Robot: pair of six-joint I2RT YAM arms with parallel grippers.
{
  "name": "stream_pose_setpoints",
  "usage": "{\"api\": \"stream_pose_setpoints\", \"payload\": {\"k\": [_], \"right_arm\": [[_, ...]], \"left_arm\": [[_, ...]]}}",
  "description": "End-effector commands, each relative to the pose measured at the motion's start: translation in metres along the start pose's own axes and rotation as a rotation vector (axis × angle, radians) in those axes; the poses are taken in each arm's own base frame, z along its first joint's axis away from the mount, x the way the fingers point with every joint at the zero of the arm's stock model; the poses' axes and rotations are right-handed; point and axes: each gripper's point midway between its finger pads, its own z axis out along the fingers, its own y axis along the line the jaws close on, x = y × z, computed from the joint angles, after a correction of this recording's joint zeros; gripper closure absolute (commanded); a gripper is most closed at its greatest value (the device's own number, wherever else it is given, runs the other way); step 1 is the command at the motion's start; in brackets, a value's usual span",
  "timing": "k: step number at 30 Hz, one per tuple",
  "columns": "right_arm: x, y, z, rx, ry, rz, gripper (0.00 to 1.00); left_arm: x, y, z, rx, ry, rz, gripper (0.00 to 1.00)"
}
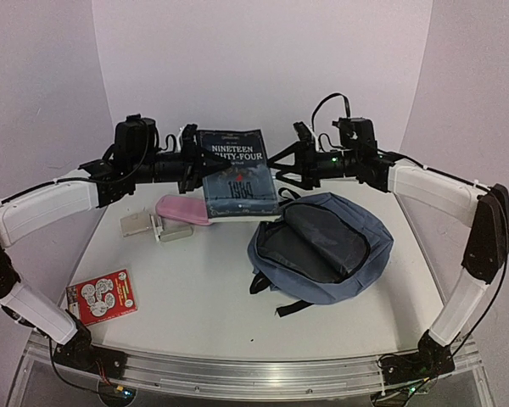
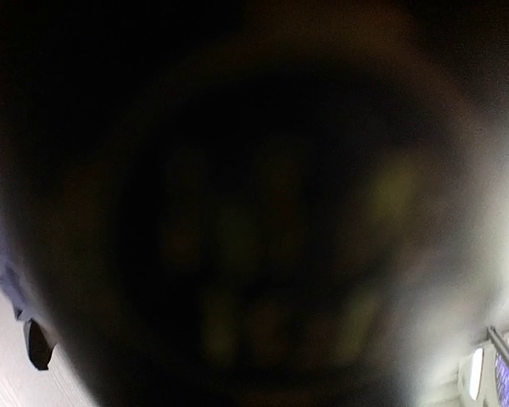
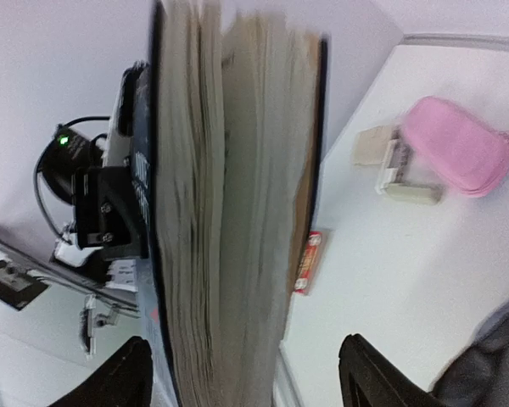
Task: Pack the student bag
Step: Pick up the book from the center of the board.
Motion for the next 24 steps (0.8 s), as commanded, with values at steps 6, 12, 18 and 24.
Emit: {"api": "stream_pose_setpoints", "payload": {"k": [6,12,18,24], "right_arm": [[0.065,-0.152,-0.074,0.752,0.252,-0.439,0.27],[0.107,-0.209,-0.088,0.896,0.414,-0.456,0.25],[0.13,-0.251,-0.097,1.007,0.499,-0.461,0.2],[0.136,-0.272,-0.096,1.093,0.551,-0.52,0.22]], "left_arm": [[-0.019,0.007,-0.026,0.044,-0.259,-0.087,1.0],[-0.017,0.022,-0.013,0.064,-0.257,-0.128,1.0],[-0.018,0.028,-0.008,0.066,-0.257,-0.134,1.0],[-0.016,0.032,-0.007,0.058,-0.255,-0.14,1.0]]}}
